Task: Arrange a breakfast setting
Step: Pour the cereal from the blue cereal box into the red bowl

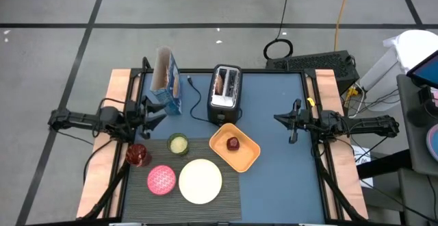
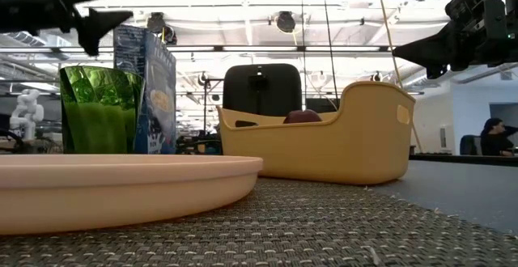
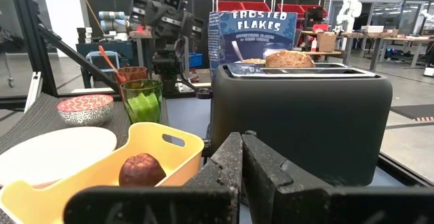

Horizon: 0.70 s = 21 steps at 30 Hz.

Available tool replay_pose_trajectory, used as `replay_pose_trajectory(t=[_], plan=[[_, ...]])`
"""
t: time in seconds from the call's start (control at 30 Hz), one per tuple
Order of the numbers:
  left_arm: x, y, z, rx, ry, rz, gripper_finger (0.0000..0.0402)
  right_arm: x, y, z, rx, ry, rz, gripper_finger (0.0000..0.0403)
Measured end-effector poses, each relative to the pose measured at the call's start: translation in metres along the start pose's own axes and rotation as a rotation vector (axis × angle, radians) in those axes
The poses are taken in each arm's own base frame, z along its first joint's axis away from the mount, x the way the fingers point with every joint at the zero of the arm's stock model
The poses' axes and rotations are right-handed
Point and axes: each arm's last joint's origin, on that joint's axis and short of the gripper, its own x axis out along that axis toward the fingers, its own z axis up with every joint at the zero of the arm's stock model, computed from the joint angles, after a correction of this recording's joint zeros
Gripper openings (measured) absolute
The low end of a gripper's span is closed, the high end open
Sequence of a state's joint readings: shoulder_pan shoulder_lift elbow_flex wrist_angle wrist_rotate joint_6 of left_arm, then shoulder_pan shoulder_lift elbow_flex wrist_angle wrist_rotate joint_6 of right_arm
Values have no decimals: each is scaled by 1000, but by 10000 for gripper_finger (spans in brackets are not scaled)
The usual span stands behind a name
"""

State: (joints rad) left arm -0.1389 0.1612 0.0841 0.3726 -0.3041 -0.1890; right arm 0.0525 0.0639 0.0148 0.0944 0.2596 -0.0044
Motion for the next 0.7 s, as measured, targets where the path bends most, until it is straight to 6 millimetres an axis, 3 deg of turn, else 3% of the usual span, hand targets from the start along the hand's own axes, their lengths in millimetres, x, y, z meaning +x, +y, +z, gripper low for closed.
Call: replay_pose_trajectory(t=[0.17,0.4,0.7], plan=[[7,-9,9,14,-47,-57,232,0,0,0,0,0,0,2],[24,-26,47,80,-39,-45,232,0,0,0,0,0,0,2],[40,-33,95,279,133,314,232,0,0,0,0,0,0,2]])
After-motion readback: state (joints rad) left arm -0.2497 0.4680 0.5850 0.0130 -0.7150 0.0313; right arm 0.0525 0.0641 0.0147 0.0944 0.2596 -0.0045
